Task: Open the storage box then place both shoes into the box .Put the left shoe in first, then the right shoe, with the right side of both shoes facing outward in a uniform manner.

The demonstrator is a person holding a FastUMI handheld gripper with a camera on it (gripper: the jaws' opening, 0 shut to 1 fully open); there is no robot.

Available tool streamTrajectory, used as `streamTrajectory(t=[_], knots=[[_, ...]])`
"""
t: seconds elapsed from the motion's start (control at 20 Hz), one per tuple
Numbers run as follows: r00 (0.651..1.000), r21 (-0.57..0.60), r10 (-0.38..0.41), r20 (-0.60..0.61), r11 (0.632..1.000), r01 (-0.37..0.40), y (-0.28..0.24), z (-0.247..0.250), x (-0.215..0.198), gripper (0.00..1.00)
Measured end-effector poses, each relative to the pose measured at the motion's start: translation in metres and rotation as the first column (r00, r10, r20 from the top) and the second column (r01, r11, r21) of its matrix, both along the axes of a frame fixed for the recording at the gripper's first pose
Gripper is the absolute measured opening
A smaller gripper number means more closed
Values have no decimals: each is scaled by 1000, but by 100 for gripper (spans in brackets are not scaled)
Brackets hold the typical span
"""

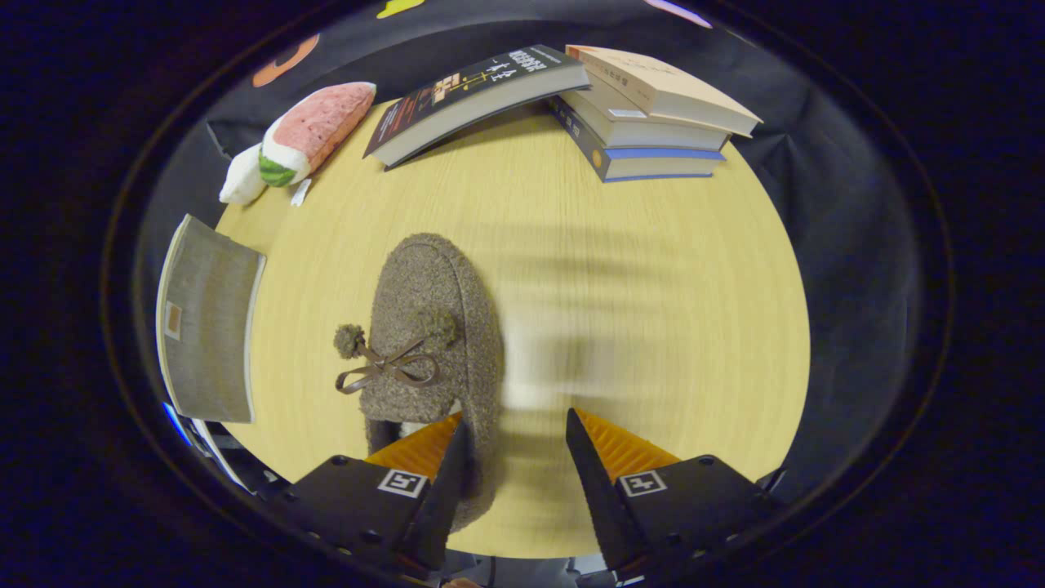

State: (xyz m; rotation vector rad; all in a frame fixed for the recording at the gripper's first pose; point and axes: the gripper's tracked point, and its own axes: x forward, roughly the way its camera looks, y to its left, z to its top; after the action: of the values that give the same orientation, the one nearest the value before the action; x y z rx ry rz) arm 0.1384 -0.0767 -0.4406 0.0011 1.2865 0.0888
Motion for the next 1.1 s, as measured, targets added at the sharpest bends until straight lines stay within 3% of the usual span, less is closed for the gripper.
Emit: streamTrajectory(t=[0.1, 0.15, 0.25, 0.45, 0.75, 1.1], knots=[[1000, 43, -25, 1, 999, 25, 5, -6, 3, 48], [1000, 70, -25, 6, 997, 25, 10, -8, 3, 45], [998, 142, -59, -13, 988, 61, 20, -5, 1, 30], [998, 141, -56, -18, 988, 58, 17, -8, 1, 1], [987, 216, -137, -83, 964, 152, 15, 9, -22, 1], [989, 272, -145, 20, 953, 134, 58, 96, -23, 1]])
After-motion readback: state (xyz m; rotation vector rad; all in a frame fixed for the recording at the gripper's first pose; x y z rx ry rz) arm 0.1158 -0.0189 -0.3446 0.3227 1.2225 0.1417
